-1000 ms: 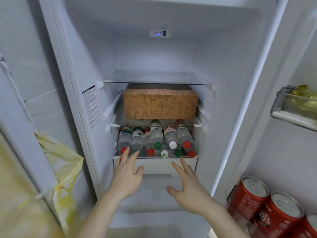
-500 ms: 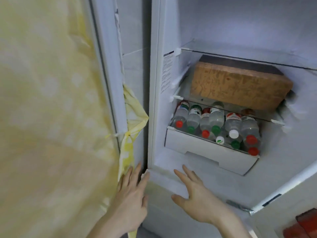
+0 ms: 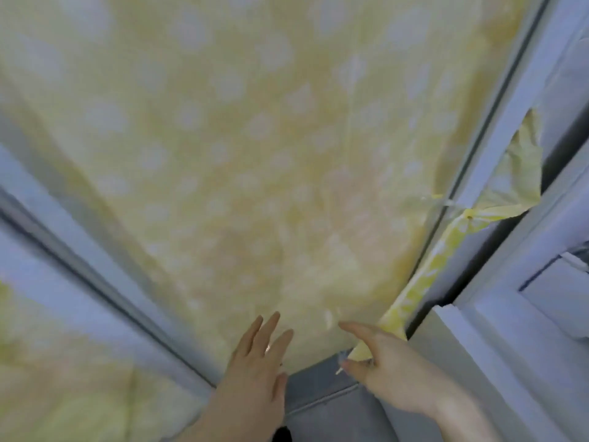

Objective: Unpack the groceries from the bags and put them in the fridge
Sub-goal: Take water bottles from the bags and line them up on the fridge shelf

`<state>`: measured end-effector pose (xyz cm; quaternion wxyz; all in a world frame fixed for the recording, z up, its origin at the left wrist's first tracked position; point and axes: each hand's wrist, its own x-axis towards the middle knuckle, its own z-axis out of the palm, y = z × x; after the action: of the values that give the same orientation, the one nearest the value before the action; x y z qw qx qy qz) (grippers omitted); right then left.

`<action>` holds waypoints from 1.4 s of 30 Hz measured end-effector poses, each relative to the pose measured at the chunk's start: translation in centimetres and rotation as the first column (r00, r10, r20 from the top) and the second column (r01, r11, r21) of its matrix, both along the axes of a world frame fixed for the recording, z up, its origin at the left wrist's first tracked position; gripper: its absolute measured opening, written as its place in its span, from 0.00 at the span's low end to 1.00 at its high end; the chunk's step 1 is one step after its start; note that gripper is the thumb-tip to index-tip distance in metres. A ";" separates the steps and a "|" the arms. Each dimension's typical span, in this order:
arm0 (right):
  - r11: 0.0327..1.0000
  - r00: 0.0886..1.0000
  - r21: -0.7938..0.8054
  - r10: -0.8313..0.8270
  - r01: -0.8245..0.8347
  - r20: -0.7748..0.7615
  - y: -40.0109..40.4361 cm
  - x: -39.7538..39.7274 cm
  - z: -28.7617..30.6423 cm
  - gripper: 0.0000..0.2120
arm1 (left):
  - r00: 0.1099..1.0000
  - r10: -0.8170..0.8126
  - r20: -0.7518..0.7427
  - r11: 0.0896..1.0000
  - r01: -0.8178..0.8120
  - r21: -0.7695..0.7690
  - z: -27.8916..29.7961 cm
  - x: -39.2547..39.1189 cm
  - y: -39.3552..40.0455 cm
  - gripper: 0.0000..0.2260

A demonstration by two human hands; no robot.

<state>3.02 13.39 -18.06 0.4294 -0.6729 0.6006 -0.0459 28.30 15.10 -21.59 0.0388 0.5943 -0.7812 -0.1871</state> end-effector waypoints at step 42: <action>-0.164 -0.162 -0.216 0.986 -0.962 -0.028 29.0 73.6 0.5 0.30 | -0.174 0.984 0.035 -0.169 -0.978 -0.122 -1.7 44.6 55.8 0.32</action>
<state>76.60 42.37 -17.59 0.3003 -0.9192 -0.1602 0.1980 72.92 70.90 -23.26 0.1379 0.9883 -0.0547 -0.0356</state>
